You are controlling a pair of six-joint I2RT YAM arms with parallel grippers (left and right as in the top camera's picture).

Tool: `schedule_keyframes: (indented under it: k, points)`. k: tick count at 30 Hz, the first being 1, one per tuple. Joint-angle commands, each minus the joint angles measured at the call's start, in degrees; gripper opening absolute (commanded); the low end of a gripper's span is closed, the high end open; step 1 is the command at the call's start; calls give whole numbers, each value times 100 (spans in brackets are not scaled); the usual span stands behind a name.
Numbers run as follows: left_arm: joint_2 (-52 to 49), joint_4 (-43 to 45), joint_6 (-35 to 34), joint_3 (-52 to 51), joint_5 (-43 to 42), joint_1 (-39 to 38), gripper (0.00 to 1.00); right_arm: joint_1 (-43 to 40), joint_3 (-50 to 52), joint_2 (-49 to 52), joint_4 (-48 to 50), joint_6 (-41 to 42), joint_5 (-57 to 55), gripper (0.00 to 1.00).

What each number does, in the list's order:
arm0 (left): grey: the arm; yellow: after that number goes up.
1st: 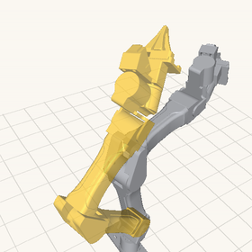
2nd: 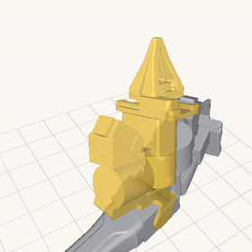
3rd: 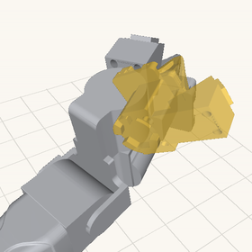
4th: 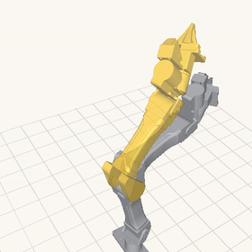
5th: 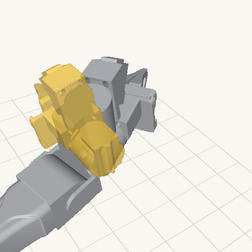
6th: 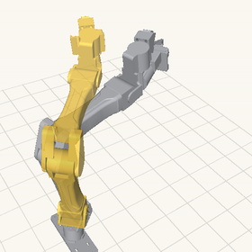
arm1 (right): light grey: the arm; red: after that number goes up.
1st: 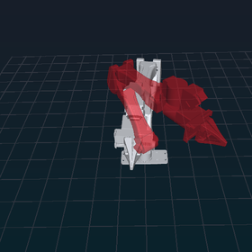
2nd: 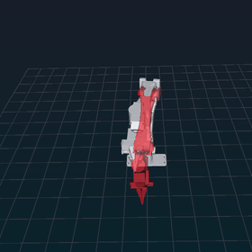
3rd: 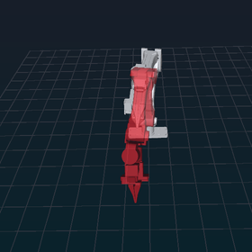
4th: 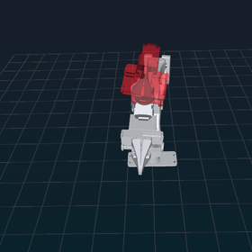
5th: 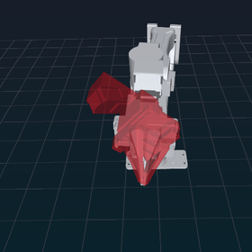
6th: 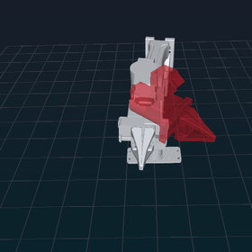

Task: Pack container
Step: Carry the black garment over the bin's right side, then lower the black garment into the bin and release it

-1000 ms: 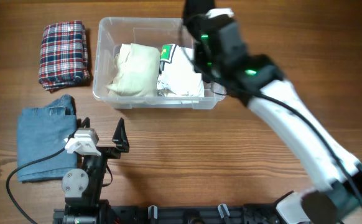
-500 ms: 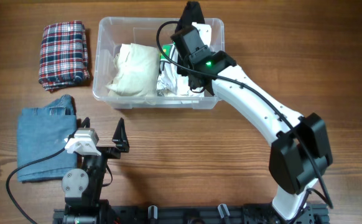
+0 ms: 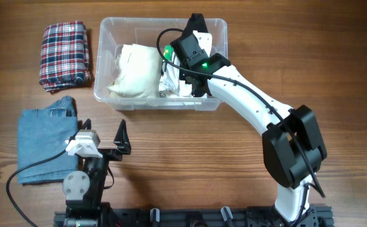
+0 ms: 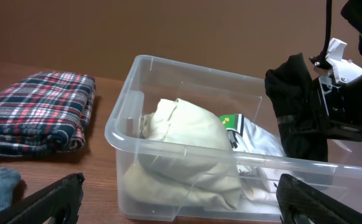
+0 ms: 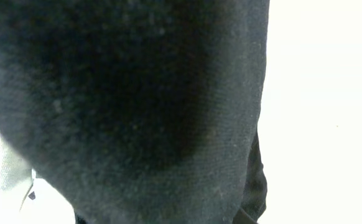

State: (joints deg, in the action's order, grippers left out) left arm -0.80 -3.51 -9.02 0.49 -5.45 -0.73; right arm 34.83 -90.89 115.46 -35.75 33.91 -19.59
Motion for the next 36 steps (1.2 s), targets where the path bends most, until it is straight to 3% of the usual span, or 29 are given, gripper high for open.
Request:
schedule_keyframes:
  k: [1, 3, 5, 7, 15, 18, 21, 24, 36]
  points:
    - [42, -42, 111, -17, -85, 15, 100, 4, -70, 46, 39, 76, -223, 41]
    - [42, -39, 111, -17, -85, 15, 100, 4, -70, 46, 116, 59, -223, 46]
    - [42, -42, 111, -17, -85, 15, 100, 2, -70, 46, 223, 52, -223, 59]
    - [42, -39, 111, -17, -87, 15, 100, 2, -70, 46, 411, -24, -223, 67]
    - [42, -39, 111, -17, -85, 15, 100, -20, -415, -363, 1502, -1154, -245, 75]
    - [42, -39, 111, -17, -87, 15, 100, -70, -415, -404, 1832, -1165, -243, 67]
    - [42, -39, 111, -17, -85, 15, 100, -212, -411, -321, 1856, -1161, -205, 49]
    - [42, -39, 111, -17, -87, 15, 100, -391, -387, -122, 1860, -1150, 79, 42]
    - [42, -39, 111, -17, -85, 15, 100, -603, -387, 686, 2096, -1333, 1558, 40]
